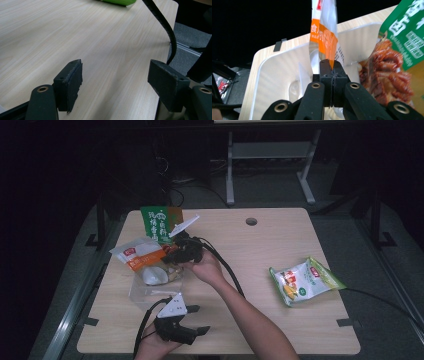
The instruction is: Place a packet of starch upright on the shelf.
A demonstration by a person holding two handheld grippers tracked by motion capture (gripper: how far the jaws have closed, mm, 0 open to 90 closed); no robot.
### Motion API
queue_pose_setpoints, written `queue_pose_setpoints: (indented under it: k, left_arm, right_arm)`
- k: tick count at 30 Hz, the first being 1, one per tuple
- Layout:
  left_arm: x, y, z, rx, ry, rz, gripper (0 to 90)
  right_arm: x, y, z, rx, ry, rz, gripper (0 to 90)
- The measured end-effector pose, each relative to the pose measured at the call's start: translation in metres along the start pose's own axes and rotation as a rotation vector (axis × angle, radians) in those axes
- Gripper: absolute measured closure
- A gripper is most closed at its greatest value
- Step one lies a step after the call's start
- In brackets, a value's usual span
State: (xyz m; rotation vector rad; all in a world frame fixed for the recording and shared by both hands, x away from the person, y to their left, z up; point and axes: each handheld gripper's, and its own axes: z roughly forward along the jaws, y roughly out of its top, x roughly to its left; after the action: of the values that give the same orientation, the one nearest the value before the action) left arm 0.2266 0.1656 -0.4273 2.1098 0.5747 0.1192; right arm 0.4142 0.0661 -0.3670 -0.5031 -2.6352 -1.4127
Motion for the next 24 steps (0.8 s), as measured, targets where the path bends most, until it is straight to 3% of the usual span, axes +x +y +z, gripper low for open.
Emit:
queue_pose_setpoints:
  k: [3, 7, 8, 15, 17, 20, 24]
  left_arm:
    - [0.0, 0.0, 0.0, 0.002, 0.001, 0.004, 27.5]
    - [-0.001, 0.0, 0.001, 0.001, 0.0, 0.007, 27.4]
    - [-0.001, 0.0, 0.001, 0.001, -0.001, 0.009, 27.5]
    - [-0.001, 0.001, 0.002, 0.007, 0.001, 0.009, 27.5]
    - [-0.001, 0.0, 0.002, 0.01, 0.005, 0.012, 27.5]
    - [0.0, 0.0, 0.003, 0.013, 0.006, 0.01, 27.5]
    - [0.0, 0.0, 0.003, 0.011, 0.008, 0.009, 27.5]
  right_arm:
    - [0.002, -0.004, 0.001, 0.013, 0.001, -0.002, 89.1]
    - [0.004, -0.008, 0.003, 0.051, -0.031, -0.001, 89.3]
    - [0.003, -0.013, 0.003, 0.089, -0.042, -0.011, 89.3]
    - [-0.002, -0.029, -0.001, 0.088, -0.017, 0.021, 88.6]
    - [-0.002, -0.03, -0.001, 0.08, -0.012, 0.033, 84.6]
    - [-0.003, -0.03, -0.003, 0.072, -0.018, 0.007, 81.0]
    - [-0.002, -0.029, -0.013, 0.063, -0.015, 0.025, 74.3]
